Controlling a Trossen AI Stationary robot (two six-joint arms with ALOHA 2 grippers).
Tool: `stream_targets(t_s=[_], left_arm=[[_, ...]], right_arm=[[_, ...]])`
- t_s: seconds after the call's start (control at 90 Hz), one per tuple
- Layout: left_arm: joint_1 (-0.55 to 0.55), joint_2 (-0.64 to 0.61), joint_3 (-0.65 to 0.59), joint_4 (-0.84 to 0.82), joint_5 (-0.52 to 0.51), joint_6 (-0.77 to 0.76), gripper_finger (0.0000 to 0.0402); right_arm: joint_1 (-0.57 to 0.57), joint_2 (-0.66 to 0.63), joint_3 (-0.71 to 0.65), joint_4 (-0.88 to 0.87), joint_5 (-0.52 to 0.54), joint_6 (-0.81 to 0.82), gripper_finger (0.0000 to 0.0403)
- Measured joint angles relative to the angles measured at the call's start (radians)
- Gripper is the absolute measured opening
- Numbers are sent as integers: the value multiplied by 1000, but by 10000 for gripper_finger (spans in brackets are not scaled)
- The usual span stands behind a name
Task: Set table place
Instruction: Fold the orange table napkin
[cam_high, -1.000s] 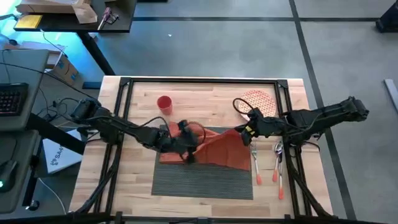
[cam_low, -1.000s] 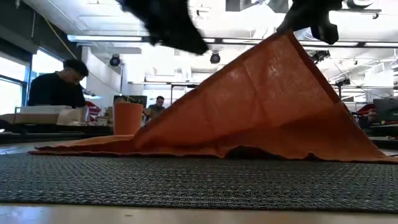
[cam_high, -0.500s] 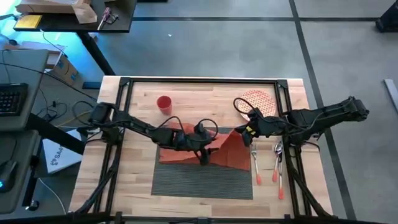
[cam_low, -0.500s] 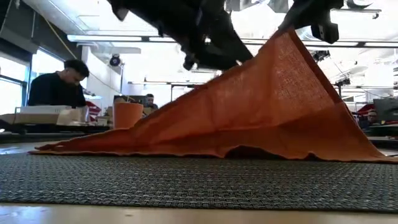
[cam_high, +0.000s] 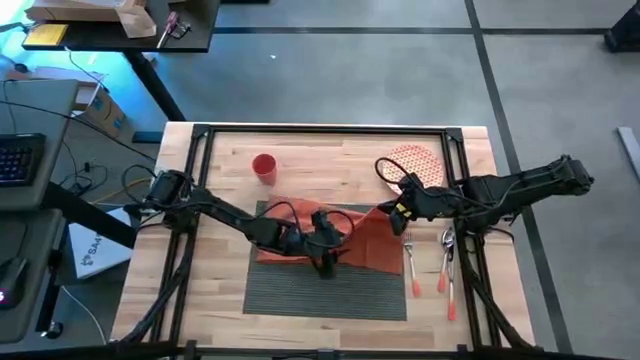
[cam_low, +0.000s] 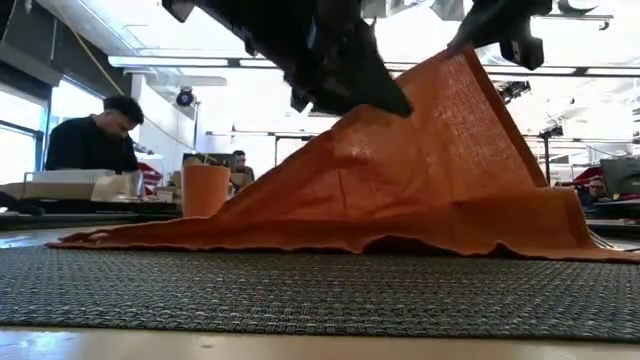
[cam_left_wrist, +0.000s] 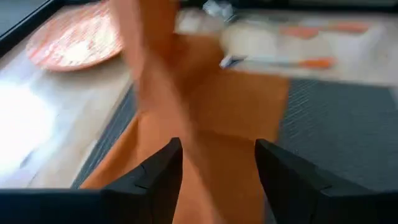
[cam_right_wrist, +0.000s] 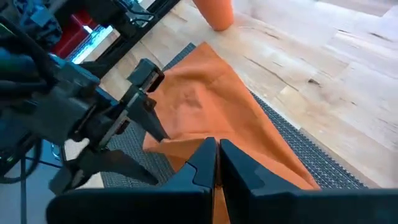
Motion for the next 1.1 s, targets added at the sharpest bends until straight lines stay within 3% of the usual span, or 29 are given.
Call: stream_targets(t_s=[0.133,0.233,0.333,0.578,0.756,0.8,0.867,1.011,1.1], left_arm=[[-15,-8,32,-291,-104,-140,163],[-26,-10,77,-591,-56,-303,129],[-41,-12,66,-744,-2,-398,91],[-53,-11,-8,-840,106,-484,11],[-70,-91,18,-900,210,-381,0],[-83,-135,31,-928,260,-346,0],[-87,-204,33,-933,428,-285,0],[-117,-346,33,-891,743,-274,0],[-130,-435,34,-868,882,-351,0]], right_arm=[[0,-13,0,-5,-4,0,0],[0,-35,0,-20,-4,0,0],[0,-49,0,-53,0,5,0],[9,-41,0,-120,1,9,0],[24,-67,2,-123,-39,10,0],[38,-75,11,-125,-81,9,0],[61,-90,21,-124,-190,3,0],[107,-91,22,-109,-576,49,0],[149,-87,22,-20,-786,113,0]])
